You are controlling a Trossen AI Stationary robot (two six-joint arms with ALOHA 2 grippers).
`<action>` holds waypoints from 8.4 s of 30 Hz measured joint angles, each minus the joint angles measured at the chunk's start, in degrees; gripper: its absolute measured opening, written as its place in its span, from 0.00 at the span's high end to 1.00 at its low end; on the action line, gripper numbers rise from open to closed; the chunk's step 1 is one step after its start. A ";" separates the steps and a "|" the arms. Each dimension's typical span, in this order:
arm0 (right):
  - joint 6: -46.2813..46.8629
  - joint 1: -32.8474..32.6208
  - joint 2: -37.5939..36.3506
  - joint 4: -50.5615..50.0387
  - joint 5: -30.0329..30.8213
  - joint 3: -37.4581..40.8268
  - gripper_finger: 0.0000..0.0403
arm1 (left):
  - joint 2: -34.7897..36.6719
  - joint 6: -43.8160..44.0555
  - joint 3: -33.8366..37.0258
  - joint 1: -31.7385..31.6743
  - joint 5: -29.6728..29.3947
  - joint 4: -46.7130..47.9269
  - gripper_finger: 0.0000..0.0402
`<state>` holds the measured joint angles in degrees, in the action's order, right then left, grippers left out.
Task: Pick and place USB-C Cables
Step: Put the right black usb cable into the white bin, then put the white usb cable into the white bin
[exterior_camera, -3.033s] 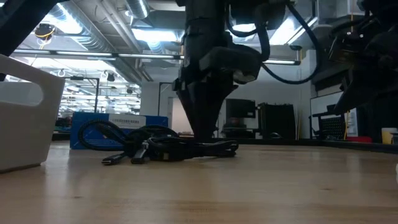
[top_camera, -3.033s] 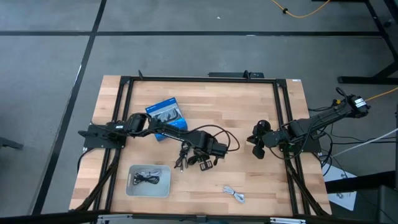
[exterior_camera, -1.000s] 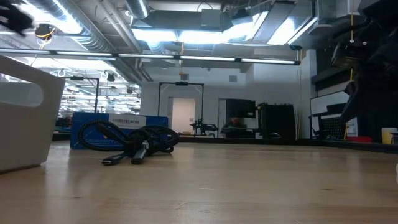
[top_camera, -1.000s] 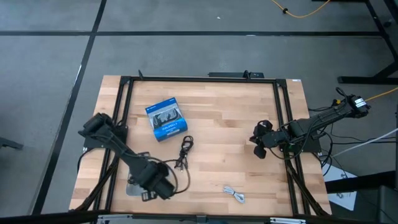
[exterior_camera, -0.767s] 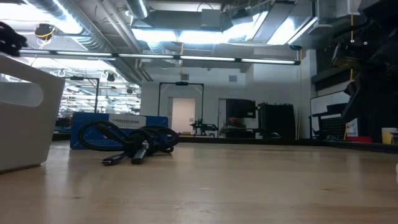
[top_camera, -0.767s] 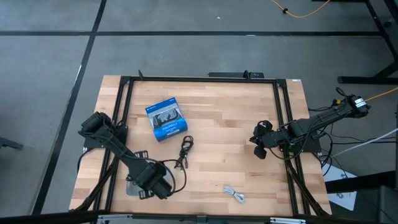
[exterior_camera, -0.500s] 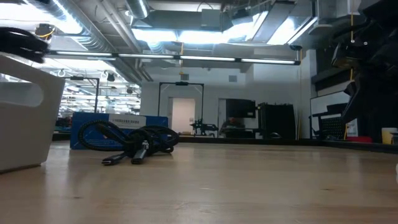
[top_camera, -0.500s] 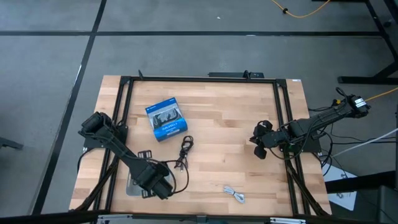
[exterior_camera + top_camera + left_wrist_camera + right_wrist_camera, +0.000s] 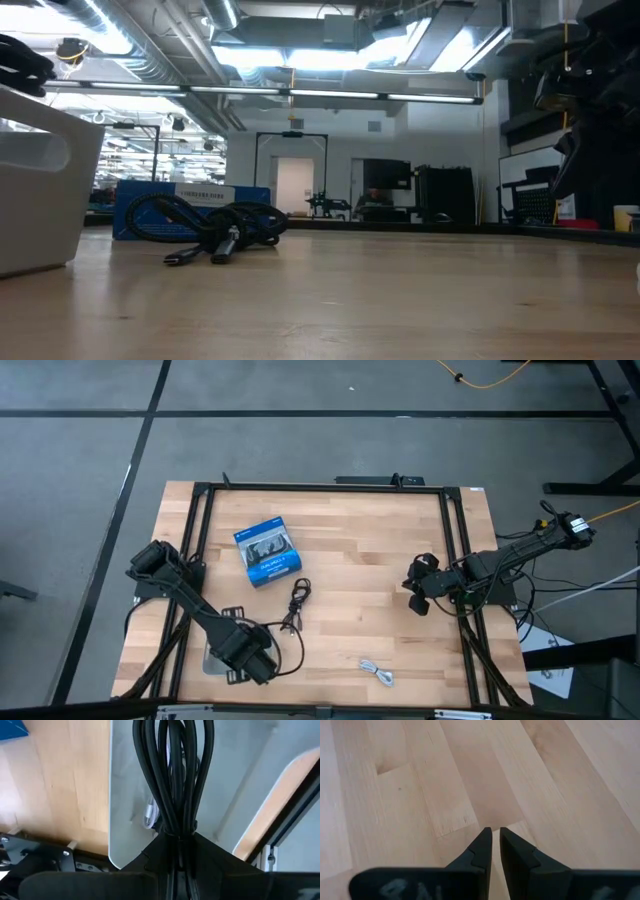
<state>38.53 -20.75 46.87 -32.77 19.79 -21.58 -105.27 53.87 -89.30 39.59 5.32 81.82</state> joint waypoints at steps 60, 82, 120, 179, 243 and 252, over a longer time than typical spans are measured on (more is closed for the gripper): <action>3.09 0.00 0.00 -0.92 -8.28 0.00 0.90 | -0.98 1.94 -0.11 1.90 -2.67 -10.33 0.82; 3.16 0.00 0.00 -0.94 -8.41 0.00 0.90 | -3.85 15.43 -0.12 1.27 9.09 -2.75 0.67; -4.72 -10.76 10.12 33.62 -21.75 -0.02 0.90 | -4.13 -29.14 -17.27 -19.45 -33.43 -29.45 0.67; -16.59 -9.64 52.83 37.06 -13.33 -23.47 0.90 | -4.13 -28.96 -17.29 -19.32 -34.88 -29.63 0.67; 48.13 -38.21 27.71 -31.65 14.11 -27.67 0.90 | -29.31 -36.76 -17.37 -25.33 -10.66 -65.56 0.67; 47.99 -38.21 27.71 -32.52 15.07 -27.67 0.90 | -31.27 -30.97 -17.28 -24.62 -9.79 -60.45 0.67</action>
<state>86.52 -58.96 74.59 -65.30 34.86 -49.25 -136.54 22.90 -106.58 14.98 -4.47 21.36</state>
